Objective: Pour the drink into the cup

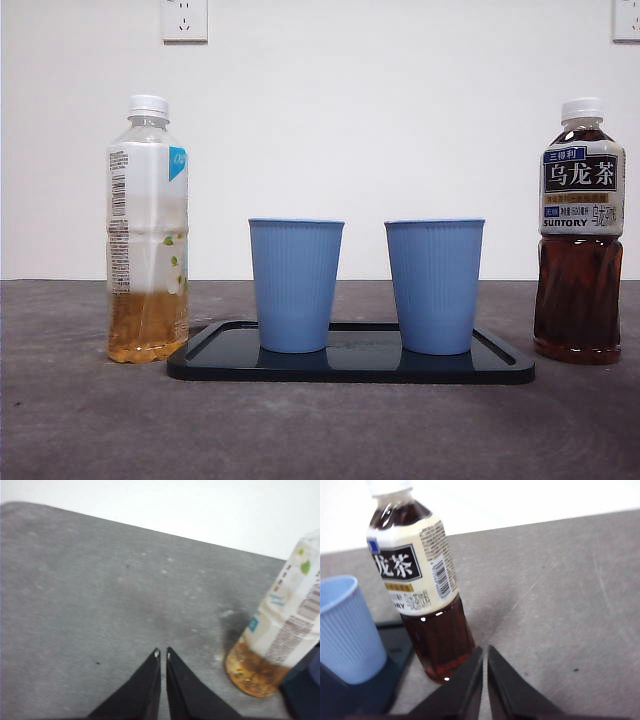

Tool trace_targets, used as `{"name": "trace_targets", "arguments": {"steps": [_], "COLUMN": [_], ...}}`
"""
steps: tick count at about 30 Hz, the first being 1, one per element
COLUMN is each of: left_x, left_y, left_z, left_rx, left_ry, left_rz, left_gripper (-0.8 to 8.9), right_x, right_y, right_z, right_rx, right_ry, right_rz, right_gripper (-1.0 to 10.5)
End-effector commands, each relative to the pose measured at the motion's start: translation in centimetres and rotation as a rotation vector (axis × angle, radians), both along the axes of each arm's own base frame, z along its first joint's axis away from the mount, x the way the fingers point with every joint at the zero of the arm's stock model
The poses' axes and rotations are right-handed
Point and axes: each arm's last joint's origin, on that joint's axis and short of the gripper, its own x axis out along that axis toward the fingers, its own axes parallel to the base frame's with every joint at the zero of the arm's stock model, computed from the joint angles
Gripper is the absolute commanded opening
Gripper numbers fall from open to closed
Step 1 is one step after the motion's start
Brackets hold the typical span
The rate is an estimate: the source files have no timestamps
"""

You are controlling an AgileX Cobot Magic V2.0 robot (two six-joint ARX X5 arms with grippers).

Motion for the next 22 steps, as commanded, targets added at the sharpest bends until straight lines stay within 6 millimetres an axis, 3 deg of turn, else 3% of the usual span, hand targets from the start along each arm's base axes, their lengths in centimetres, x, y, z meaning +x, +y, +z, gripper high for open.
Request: {"name": "trace_targets", "arguments": {"steps": [1, 7, 13, 22], "left_x": [-0.2, -0.5, -0.7, 1.6], "left_y": [-0.1, -0.3, -0.5, -1.3], "left_z": [1.2, 5.0, 10.2, 16.9], "left_rx": [-0.086, -0.136, -0.107, 0.016], "left_ry": [-0.026, -0.104, -0.123, -0.076], "left_rz": [-0.004, -0.024, -0.082, -0.272], "left_gripper": [0.16, 0.16, 0.16, 0.16], "right_x": [-0.1, -0.8, -1.8, -1.6], "right_y": [0.0, 0.2, 0.3, 0.8], "right_z": [0.8, 3.7, 7.7, 13.0], "right_rx": [0.131, 0.209, 0.224, 0.075], "right_ry": [-0.017, -0.079, -0.079, -0.022], "right_rz": [-0.009, 0.041, 0.110, 0.284], "right_gripper": [0.1, 0.1, 0.1, 0.1]}}
